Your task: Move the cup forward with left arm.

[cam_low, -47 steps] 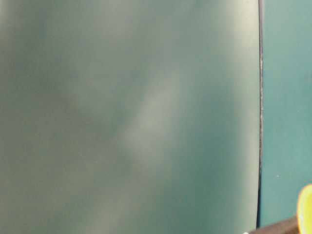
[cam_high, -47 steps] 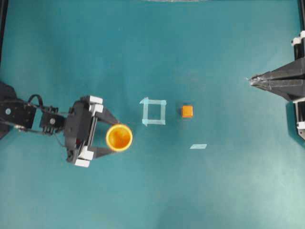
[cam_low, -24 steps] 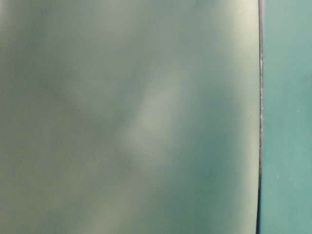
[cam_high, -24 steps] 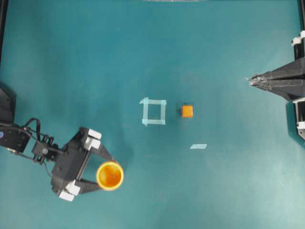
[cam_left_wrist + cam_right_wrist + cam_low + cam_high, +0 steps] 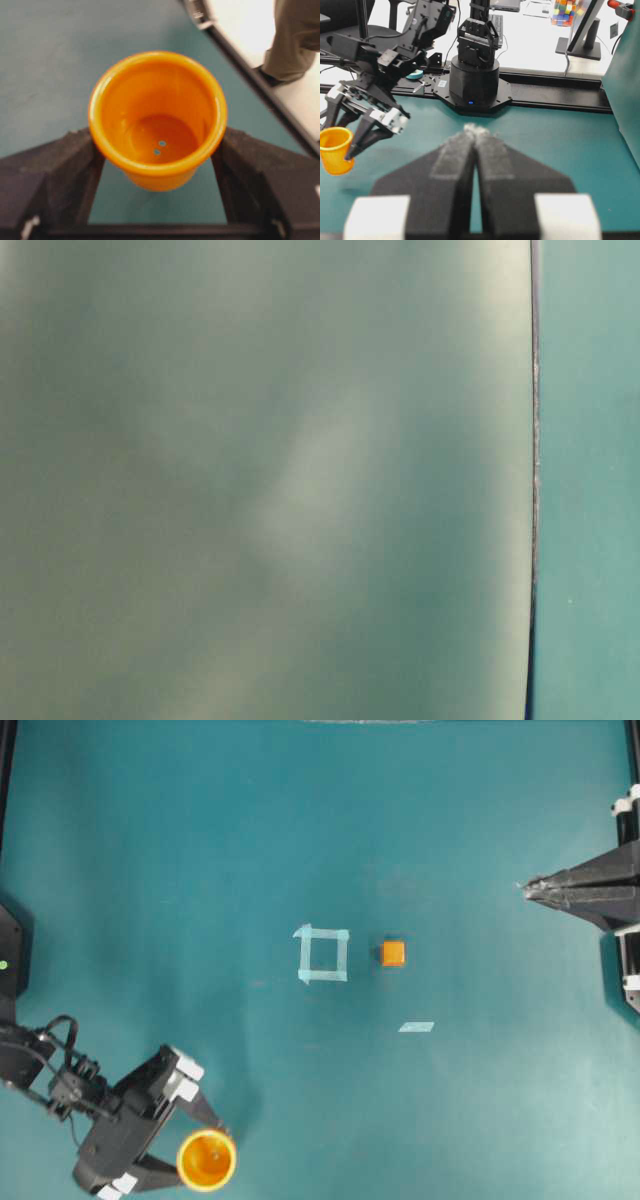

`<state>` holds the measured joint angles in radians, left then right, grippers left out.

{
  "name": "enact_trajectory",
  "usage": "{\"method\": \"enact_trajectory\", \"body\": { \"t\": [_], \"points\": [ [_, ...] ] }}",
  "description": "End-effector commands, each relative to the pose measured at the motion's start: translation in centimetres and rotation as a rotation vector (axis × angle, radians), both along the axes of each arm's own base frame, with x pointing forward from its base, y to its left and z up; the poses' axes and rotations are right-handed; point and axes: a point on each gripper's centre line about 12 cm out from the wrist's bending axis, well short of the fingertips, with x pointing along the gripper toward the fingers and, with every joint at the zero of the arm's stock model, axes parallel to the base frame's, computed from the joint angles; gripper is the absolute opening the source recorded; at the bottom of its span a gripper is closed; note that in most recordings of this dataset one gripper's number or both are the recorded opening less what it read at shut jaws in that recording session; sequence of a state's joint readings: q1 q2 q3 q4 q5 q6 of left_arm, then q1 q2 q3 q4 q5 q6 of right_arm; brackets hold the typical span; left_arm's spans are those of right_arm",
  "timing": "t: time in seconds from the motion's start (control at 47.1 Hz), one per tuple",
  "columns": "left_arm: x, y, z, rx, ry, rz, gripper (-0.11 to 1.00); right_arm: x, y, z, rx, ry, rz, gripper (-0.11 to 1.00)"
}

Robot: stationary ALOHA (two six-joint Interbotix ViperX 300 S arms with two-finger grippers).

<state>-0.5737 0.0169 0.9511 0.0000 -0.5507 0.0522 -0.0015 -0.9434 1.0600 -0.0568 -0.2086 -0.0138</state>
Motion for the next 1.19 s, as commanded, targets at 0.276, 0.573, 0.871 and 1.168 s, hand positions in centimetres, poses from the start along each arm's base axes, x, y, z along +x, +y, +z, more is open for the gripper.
{"method": "enact_trajectory", "body": {
  "t": [0.276, 0.573, 0.871, 1.168],
  "points": [
    [-0.3, -2.3, 0.9, -0.014, -0.011, -0.057, 0.69, 0.1, 0.0, 1.3, 0.003, -0.032, 0.001, -0.01],
    [-0.4, -2.2, 0.9, -0.012, -0.008, -0.057, 0.69, 0.1, 0.0, 1.3, 0.005, -0.031, 0.001, -0.01],
    [-0.4, -2.3, 0.9, -0.012, -0.008, -0.058, 0.69, 0.2, 0.0, 1.3, 0.005, -0.031, 0.001, -0.01],
    [-0.4, -2.2, 0.9, -0.012, -0.008, -0.057, 0.69, 0.2, 0.0, 1.2, 0.003, -0.028, 0.001, -0.01]
  ]
}}
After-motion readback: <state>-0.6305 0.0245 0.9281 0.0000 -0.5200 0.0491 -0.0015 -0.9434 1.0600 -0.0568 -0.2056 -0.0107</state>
